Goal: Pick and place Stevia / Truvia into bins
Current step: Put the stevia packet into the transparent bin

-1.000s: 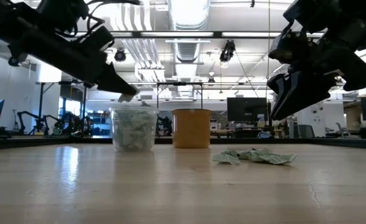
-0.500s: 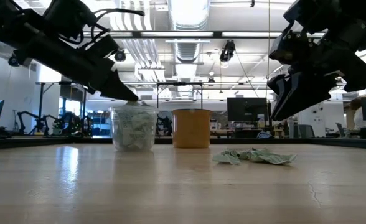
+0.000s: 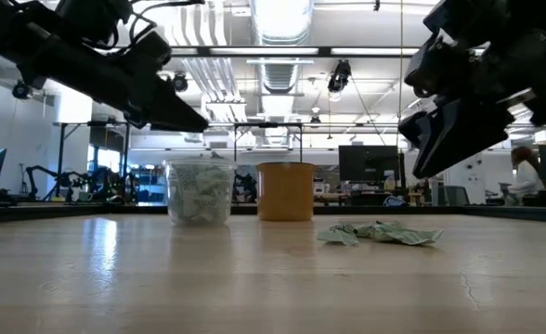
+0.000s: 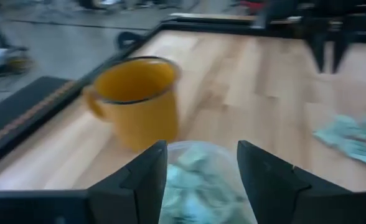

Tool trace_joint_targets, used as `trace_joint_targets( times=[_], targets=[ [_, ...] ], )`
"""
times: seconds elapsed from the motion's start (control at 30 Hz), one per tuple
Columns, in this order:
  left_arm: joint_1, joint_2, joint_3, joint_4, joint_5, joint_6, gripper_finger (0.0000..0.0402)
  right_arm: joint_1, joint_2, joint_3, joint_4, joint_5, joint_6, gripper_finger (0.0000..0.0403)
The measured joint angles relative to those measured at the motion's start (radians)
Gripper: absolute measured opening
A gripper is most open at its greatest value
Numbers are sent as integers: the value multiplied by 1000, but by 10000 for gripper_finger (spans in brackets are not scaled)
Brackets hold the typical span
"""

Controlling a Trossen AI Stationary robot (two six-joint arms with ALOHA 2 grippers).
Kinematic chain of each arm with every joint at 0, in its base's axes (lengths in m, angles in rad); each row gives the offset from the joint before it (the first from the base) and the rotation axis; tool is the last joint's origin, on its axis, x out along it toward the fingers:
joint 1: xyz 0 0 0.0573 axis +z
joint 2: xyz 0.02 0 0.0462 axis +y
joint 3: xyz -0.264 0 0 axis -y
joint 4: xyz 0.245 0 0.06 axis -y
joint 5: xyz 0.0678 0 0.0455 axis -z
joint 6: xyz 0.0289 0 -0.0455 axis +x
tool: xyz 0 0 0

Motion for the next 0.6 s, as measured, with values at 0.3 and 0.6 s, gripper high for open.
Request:
trace_joint_targets(
  times=[0.3, 0.6],
  targets=[
    [-67, -27, 0, -2, 134, 0, 178, 65, 98, -20, 218, -89, -129, 59],
    [-95, -42, 0, -3, 134, 0, 177, 63, 259, 20, 272, -23, -214, 59]
  ],
)
